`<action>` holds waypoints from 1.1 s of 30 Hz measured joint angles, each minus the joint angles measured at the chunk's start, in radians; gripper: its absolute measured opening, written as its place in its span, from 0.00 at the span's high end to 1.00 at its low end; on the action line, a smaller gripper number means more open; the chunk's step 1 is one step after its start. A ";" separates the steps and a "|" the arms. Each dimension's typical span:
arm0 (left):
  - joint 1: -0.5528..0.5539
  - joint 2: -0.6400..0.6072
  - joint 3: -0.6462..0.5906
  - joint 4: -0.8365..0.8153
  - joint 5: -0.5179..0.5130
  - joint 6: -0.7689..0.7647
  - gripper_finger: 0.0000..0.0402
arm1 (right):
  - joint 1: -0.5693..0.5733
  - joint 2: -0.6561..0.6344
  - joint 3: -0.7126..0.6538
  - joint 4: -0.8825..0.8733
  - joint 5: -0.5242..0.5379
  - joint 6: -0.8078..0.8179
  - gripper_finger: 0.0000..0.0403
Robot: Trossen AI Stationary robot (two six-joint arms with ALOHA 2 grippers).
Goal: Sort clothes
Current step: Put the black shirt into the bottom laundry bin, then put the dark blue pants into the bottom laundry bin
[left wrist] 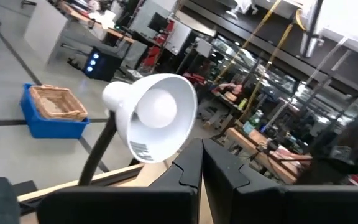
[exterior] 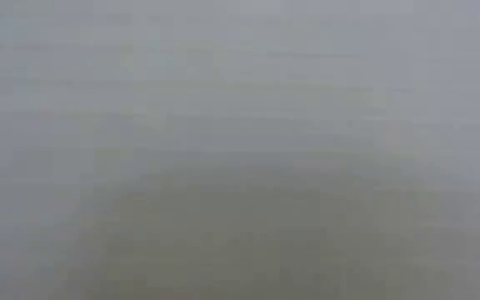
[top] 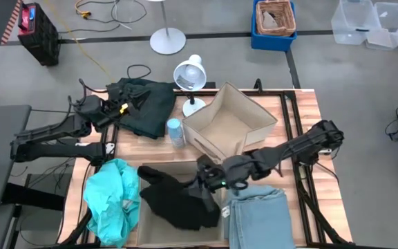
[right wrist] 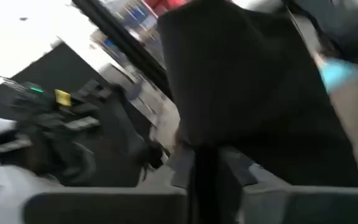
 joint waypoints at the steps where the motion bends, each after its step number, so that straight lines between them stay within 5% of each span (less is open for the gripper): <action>1: 0.000 -0.004 0.000 0.000 0.005 0.003 0.98 | -0.004 0.000 0.000 -0.032 -0.013 0.017 0.78; 11: 0.000 -0.036 0.000 -0.049 0.020 -0.027 0.98 | -0.047 -0.059 0.000 -0.100 -0.161 0.011 0.43; 18: 0.000 0.001 0.000 -0.214 -0.040 -0.119 0.94 | -0.041 -0.190 0.000 -0.094 -0.107 -0.158 0.40; 33: 0.088 0.223 0.000 -0.474 -0.020 -0.336 0.37 | -0.078 -0.436 0.000 -0.237 -0.025 -0.356 0.40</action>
